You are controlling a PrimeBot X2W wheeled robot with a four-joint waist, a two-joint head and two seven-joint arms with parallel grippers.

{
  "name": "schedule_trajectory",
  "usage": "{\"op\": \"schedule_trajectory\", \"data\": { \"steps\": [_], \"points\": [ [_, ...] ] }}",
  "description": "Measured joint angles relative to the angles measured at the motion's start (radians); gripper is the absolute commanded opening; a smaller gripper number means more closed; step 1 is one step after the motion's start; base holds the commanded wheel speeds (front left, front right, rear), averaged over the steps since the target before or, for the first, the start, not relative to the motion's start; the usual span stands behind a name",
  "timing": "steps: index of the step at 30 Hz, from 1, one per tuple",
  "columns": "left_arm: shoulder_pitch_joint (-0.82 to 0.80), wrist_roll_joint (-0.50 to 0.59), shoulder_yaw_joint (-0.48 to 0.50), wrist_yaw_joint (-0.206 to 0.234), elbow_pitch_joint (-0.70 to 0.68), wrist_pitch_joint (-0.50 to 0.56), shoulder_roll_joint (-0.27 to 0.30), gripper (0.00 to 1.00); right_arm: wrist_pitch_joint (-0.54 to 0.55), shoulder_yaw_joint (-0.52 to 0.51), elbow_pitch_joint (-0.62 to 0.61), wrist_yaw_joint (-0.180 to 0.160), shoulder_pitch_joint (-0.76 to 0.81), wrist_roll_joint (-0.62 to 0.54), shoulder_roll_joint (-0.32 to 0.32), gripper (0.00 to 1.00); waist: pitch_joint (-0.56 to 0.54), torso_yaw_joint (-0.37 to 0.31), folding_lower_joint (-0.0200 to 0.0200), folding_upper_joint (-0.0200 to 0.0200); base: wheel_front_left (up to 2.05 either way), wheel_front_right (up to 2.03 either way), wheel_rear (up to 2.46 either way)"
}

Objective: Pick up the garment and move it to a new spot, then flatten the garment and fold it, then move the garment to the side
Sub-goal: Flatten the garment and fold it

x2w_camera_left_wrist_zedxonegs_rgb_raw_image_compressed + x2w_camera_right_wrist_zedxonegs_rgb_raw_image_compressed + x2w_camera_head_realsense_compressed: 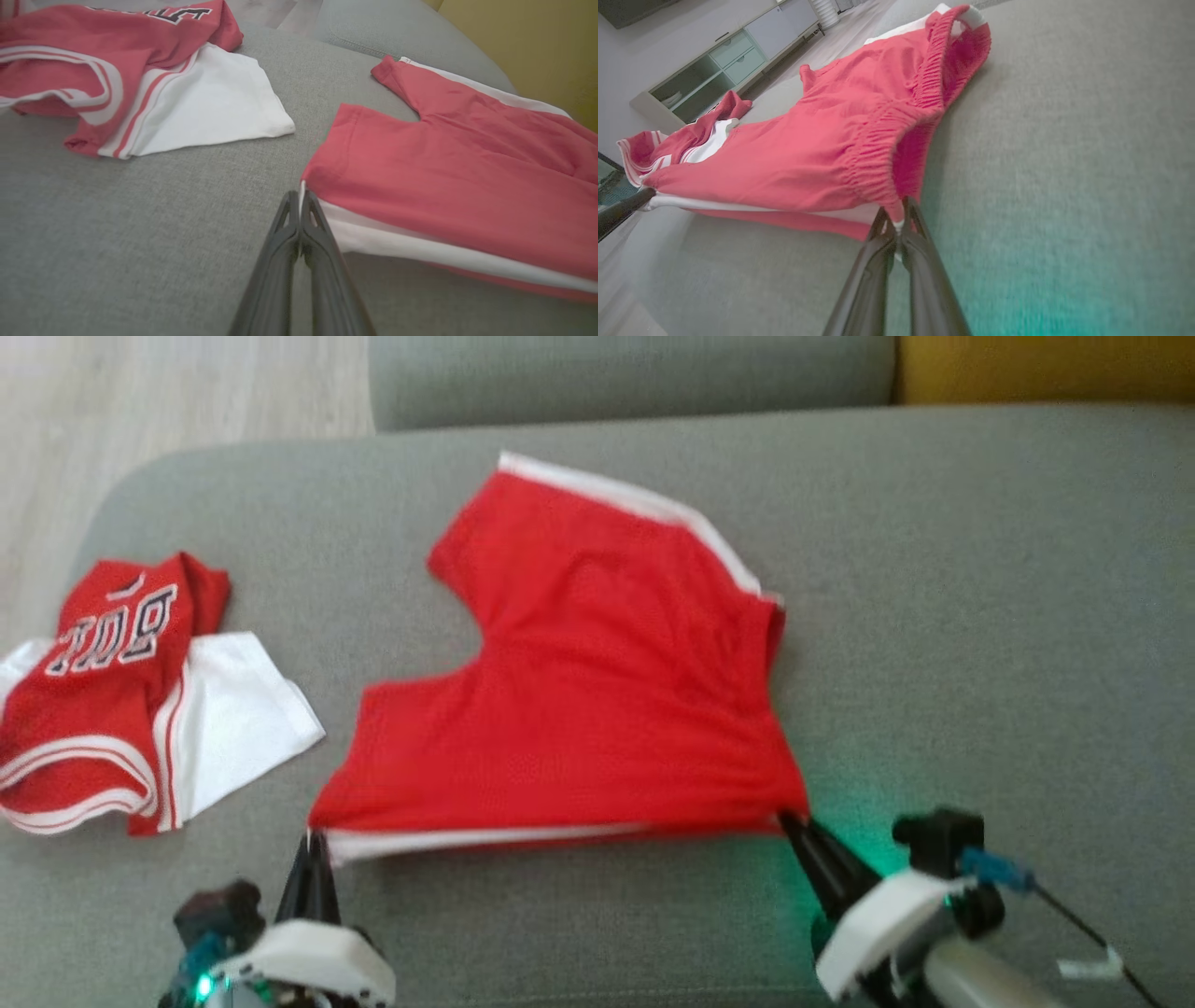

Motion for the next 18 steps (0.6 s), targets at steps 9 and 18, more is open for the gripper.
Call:
{"op": "schedule_trajectory", "data": {
  "steps": [9,18],
  "points": [
    [-0.012,0.092,0.006,-0.009,-0.089,0.000,0.007,0.00,0.023,-0.029,-0.116,0.000,0.049,0.061,-0.018,0.00,-0.011,-0.010,0.0000,0.0000,0.00,0.00,0.00],
    [-0.448,0.208,-0.059,-0.095,0.056,0.003,0.094,0.00,0.024,-0.115,-0.132,0.000,-0.160,0.096,0.014,0.00,0.107,-0.035,0.0000,0.0000,0.00,0.00,0.00]
  ]
}}
